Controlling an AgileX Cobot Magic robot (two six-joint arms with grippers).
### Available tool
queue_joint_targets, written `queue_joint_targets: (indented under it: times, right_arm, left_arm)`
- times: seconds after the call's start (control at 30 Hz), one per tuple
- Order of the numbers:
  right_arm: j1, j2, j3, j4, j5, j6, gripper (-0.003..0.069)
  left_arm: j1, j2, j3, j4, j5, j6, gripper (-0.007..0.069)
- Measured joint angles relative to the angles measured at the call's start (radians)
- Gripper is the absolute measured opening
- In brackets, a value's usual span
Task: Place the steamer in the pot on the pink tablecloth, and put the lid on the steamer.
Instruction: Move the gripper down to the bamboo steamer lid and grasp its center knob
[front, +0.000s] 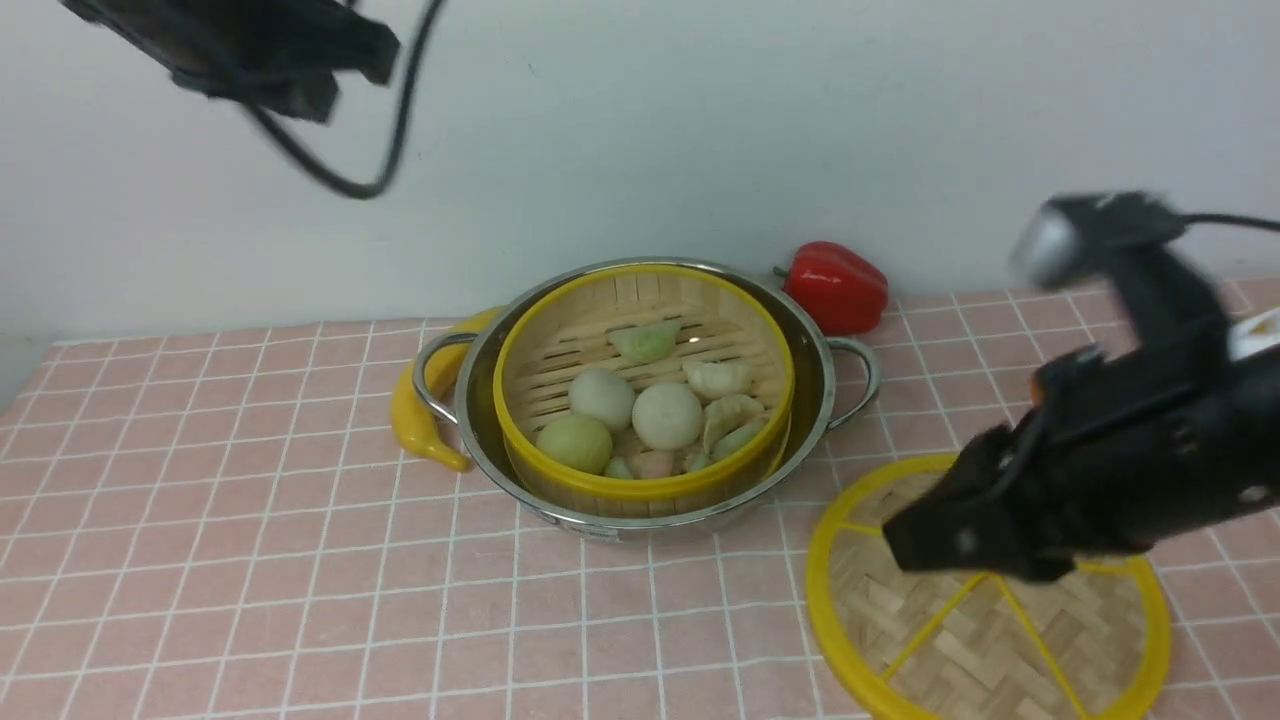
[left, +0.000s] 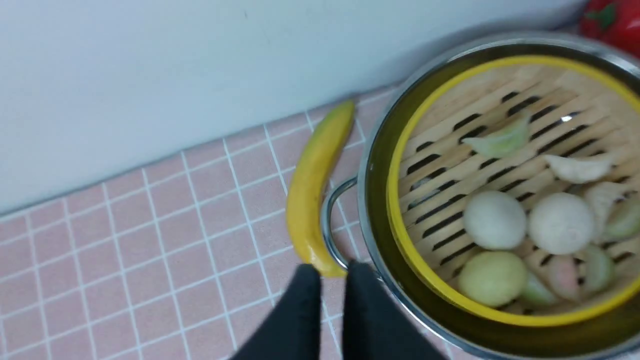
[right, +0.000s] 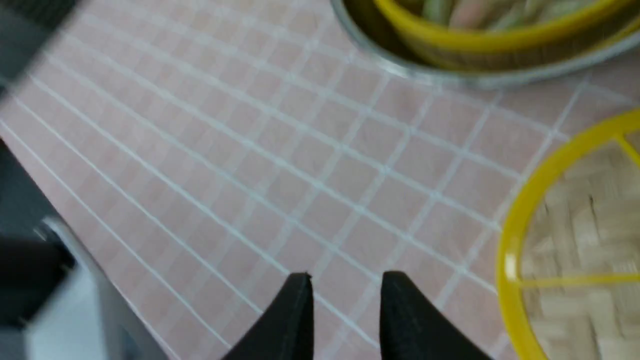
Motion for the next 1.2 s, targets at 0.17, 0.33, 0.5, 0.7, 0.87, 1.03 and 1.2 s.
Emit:
queue_joint_targets:
  times: [0.17, 0.33, 0.5, 0.7, 0.87, 1.03, 1.2]
  right_arm:
    - [0.048, 0.099, -0.025, -0.523, 0.045, 0.374, 0.0177]
    - [0.028, 0.178, -0.025, -0.666, 0.062, 0.452, 0.0202]
    - [0.002, 0.252, -0.026, -0.668, 0.002, 0.428, 0.0254]
    - [-0.005, 0.325, -0.031, -0.669, -0.103, 0.401, 0.0281]
    - [-0.005, 0.375, -0.062, -0.665, -0.126, 0.398, 0.0281]
    - [-0.005, 0.43, -0.103, -0.655, -0.116, 0.396, 0.0281]
    - [-0.005, 0.479, -0.108, -0.654, -0.08, 0.396, 0.0282]
  left_arm:
    - [0.0, -0.32, 0.222, -0.037, -0.001, 0.044, -0.0023]
    - [0.0, -0.627, 0.531, -0.142, -0.141, 0.05, -0.0023]
    - [0.0, -0.927, 0.828, -0.349, -0.269, 0.138, -0.0023]
    - [0.0, -1.22, 1.098, -0.573, -0.316, 0.292, -0.0023]
    - [0.0, -1.347, 1.208, -0.68, -0.319, 0.347, -0.0023]
    - [0.0, -1.412, 1.266, -0.755, -0.315, 0.356, -0.0023]
    - [0.0, -1.417, 1.273, -0.765, -0.292, 0.359, -0.0023]
